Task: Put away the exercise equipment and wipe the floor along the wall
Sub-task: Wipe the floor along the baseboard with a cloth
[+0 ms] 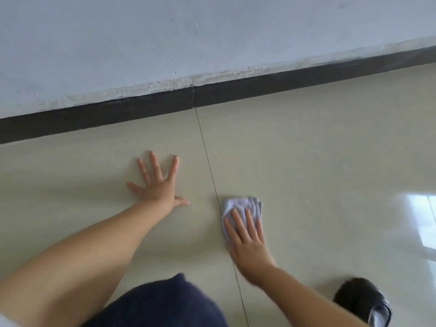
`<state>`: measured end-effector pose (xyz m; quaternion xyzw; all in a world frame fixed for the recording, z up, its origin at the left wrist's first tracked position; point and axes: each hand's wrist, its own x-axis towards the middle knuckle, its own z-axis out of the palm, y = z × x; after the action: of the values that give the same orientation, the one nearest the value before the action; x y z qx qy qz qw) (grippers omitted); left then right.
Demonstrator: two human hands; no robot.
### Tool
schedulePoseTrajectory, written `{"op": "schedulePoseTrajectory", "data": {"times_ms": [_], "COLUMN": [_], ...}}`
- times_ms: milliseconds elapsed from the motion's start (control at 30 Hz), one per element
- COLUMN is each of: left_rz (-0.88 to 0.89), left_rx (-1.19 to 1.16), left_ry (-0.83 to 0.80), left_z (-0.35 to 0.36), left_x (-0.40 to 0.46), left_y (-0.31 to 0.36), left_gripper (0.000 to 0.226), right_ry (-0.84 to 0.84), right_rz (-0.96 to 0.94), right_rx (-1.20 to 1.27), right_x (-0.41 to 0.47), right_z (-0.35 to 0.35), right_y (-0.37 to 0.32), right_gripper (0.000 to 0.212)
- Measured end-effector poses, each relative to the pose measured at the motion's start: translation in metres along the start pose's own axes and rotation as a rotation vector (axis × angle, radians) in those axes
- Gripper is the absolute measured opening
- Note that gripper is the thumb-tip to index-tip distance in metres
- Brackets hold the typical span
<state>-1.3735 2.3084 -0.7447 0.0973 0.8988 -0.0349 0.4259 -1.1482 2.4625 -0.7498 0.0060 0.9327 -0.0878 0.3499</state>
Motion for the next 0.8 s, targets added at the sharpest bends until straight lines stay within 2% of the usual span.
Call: {"op": "schedulePoseTrajectory", "data": {"times_ms": [100, 200, 300, 400, 467, 567, 667, 733, 800], "left_rz": [0.008, 0.028, 0.053, 0.036, 0.006, 0.139, 0.297, 0.261, 0.186], "left_rx": [0.03, 0.048, 0.06, 0.078, 0.114, 0.12, 0.114, 0.073, 0.016], "left_ry": [0.012, 0.051, 0.073, 0.066, 0.043, 0.102, 0.235, 0.232, 0.213], "left_z": [0.006, 0.01, 0.008, 0.004, -0.005, -0.016, -0.014, -0.003, 0.014], "left_x": [0.003, 0.006, 0.003, -0.002, -0.006, -0.013, -0.01, -0.007, -0.005], "left_y": [-0.002, -0.005, -0.008, -0.004, 0.01, 0.053, 0.095, 0.111, 0.12], "left_gripper": [0.122, 0.122, 0.122, 0.122, 0.117, 0.082, 0.067, 0.066, 0.067], "right_ry": [0.061, 0.22, 0.384, 0.336, 0.31, 0.389, 0.412, 0.37, 0.318], "right_rz": [-0.163, -0.282, -0.157, -0.003, 0.08, 0.06, -0.057, -0.192, -0.349], "right_rx": [-0.047, -0.055, -0.049, -0.007, 0.019, 0.062, 0.017, -0.051, -0.108], "right_x": [-0.025, 0.018, 0.105, 0.171, 0.174, 0.113, 0.014, -0.038, -0.051], "right_z": [0.027, 0.005, -0.059, -0.134, -0.142, -0.078, 0.019, 0.058, 0.064], "right_y": [0.011, 0.043, 0.074, 0.093, 0.086, 0.053, 0.032, 0.034, 0.051], "right_gripper": [0.062, 0.06, 0.058, 0.058, 0.056, 0.056, 0.056, 0.058, 0.057]}}
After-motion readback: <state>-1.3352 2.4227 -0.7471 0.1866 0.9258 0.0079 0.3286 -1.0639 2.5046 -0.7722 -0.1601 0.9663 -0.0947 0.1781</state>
